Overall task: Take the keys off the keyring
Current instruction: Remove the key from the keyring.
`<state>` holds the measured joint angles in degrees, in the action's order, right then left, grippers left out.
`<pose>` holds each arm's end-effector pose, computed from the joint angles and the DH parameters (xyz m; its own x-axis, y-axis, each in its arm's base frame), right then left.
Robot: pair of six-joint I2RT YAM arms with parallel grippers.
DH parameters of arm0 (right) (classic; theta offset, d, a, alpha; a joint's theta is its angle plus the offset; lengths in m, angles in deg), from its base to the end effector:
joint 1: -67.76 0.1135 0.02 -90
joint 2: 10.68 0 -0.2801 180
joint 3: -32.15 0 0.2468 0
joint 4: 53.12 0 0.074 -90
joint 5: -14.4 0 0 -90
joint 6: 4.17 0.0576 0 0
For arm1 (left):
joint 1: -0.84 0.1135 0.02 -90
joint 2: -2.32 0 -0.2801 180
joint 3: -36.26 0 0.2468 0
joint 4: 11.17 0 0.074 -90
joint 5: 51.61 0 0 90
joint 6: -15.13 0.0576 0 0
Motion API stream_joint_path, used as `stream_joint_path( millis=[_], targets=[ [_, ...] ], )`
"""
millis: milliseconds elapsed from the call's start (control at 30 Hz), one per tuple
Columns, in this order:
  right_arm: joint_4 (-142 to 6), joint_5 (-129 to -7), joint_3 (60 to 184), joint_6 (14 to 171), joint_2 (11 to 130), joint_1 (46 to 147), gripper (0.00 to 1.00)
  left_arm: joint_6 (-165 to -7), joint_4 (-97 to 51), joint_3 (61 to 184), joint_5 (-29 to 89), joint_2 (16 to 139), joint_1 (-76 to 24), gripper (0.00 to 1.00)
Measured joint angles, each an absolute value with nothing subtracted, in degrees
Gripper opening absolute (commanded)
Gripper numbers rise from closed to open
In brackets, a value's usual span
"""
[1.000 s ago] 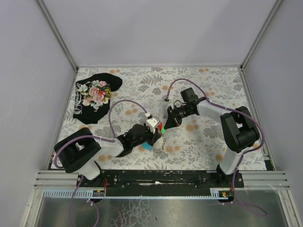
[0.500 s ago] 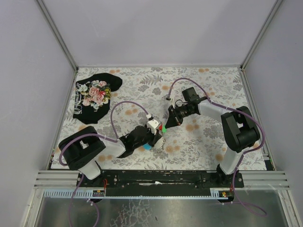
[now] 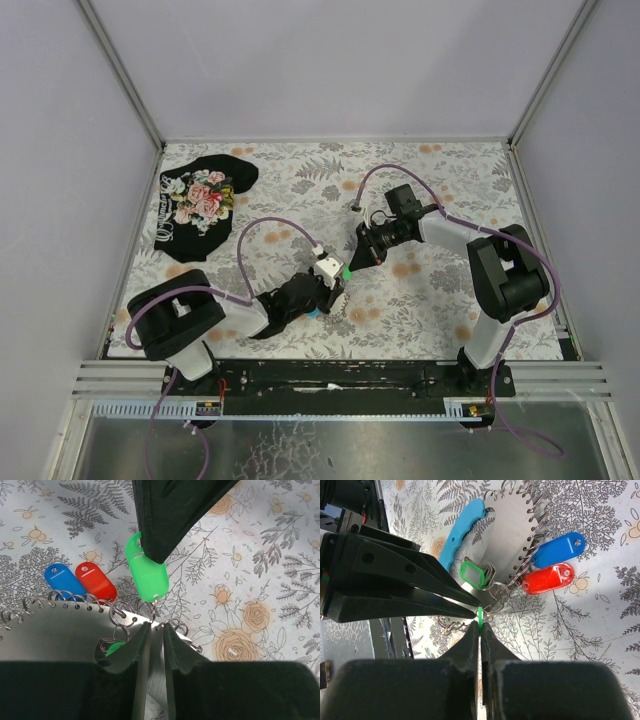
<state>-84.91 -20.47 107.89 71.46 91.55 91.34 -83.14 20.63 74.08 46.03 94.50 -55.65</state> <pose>0.3078 0.1859 0.1862 -0.6003 -0.4168 -0.6825 -0.7980 0.2560 0.5456 0.1695 -0.2422 0.1425 -0.3187 0.2231 -0.9212 0.7203 0.6888 -0.0824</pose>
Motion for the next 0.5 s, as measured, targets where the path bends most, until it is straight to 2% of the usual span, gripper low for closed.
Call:
stream_joint_path(
  millis=[500],
  targets=[
    [-84.8,-20.36,107.89,71.68,91.55,91.34,0.0,-82.95,20.52,76.79,53.38,97.41,-58.03,0.16]
  ],
)
